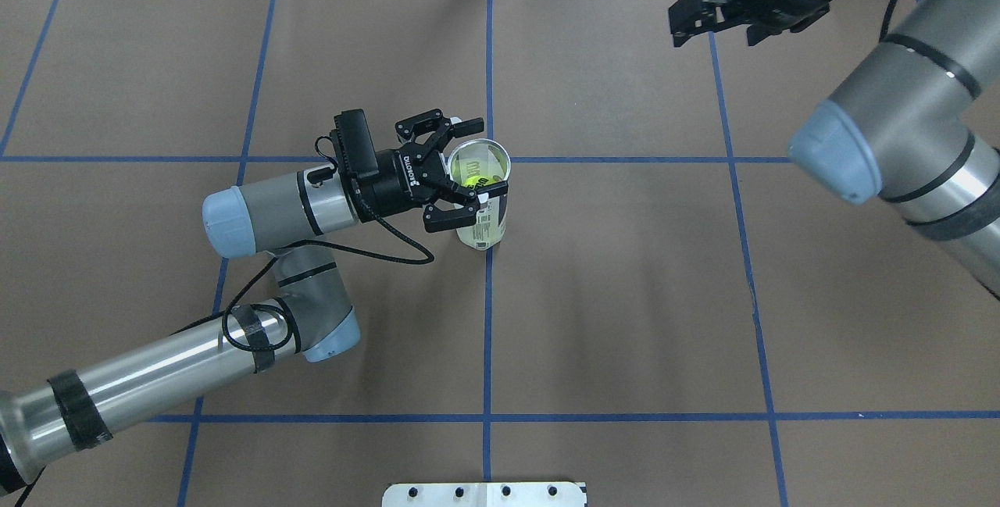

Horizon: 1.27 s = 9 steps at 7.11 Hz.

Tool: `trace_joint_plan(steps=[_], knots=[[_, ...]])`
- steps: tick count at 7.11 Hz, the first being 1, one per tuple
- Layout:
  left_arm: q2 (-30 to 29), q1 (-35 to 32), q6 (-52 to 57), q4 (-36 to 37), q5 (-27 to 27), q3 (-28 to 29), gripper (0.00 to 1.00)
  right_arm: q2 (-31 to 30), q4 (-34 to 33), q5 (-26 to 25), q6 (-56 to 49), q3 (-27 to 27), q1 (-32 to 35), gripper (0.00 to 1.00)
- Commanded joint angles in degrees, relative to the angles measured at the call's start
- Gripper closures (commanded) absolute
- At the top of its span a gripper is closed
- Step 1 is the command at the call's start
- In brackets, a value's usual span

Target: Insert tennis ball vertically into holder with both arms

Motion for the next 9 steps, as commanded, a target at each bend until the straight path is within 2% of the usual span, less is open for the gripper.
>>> trace_joint_plan(steps=[1, 2, 3, 4, 6, 7, 9], knots=[[1.8, -2.5, -0.2, 0.3, -1.5, -3.1, 0.02, -5.8, 0.4, 4.5, -17.1, -5.1, 8.9, 0.01], [2.7, -4.6, -0.2, 2.1, -3.3, -3.4, 0.02, -9.1, 0.4, 4.9, -23.1, -6.5, 11.2, 0.01], [3.7, -8.1, -0.2, 5.0, -6.6, -3.5, 0.02, -13.6, 0.4, 7.4, -29.7, -7.0, 15.1, 0.01], [5.9, -12.0, -0.3, 10.0, -11.5, -5.3, 0.02, -16.7, 0.4, 10.0, -35.6, -8.3, 20.3, 0.01], [10.6, -17.3, -0.3, 24.1, -16.2, -11.6, 0.01, -21.7, 0.5, 10.4, -40.5, -11.2, 24.2, 0.01], [11.8, -22.1, -0.1, 31.2, -21.2, -12.7, 0.01, -23.5, 0.5, 10.4, -44.9, -12.0, 26.2, 0.01], [12.3, -33.9, 0.5, 43.2, -34.8, -12.4, 0.01, -26.0, 0.4, 10.6, -45.8, -12.0, 27.8, 0.01]])
